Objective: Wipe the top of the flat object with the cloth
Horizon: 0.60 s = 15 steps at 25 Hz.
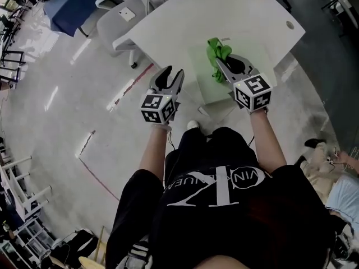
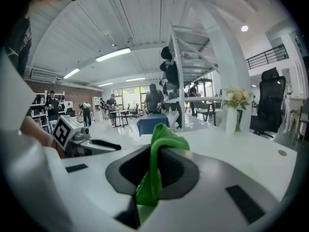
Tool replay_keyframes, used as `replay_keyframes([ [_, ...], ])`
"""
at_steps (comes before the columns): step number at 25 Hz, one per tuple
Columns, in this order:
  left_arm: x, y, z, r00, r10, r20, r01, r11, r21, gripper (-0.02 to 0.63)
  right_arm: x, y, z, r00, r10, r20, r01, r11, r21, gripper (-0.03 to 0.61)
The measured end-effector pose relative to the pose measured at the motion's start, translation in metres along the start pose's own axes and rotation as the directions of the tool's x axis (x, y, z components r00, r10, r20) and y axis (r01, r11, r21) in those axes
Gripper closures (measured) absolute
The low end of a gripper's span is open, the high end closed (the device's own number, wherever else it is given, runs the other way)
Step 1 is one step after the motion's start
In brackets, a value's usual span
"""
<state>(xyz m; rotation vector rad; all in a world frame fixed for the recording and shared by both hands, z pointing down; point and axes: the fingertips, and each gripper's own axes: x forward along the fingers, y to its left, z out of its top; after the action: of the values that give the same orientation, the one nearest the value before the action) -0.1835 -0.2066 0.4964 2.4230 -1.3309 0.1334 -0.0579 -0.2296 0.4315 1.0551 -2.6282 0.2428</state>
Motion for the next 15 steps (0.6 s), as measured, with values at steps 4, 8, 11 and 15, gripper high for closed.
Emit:
replay_keyframes([
  [4, 0.018, -0.028, -0.026, 0.990, -0.117, -0.075, 0.109, 0.988, -0.106, 0.419, 0.023, 0.006, -0.002, 0.998, 0.039, -0.050, -0.039, 0.999, 0.002, 0.543],
  [8, 0.026, -0.043, -0.040, 0.979, -0.161, -0.126, 0.138, 0.976, -0.170, 0.394, 0.058, 0.013, -0.007, 0.985, 0.088, -0.149, -0.093, 0.995, -0.024, 0.543],
  [11, 0.029, -0.046, -0.051, 0.975, -0.158, -0.159, 0.128, 0.975, -0.183, 0.393, 0.086, 0.017, -0.017, 0.967, 0.125, -0.223, -0.139, 0.989, -0.050, 0.543],
  [15, 0.033, -0.045, -0.056, 0.979, -0.129, -0.161, 0.096, 0.975, -0.201, 0.393, 0.105, 0.016, -0.045, 0.927, 0.140, -0.348, -0.179, 0.981, -0.081, 0.545],
])
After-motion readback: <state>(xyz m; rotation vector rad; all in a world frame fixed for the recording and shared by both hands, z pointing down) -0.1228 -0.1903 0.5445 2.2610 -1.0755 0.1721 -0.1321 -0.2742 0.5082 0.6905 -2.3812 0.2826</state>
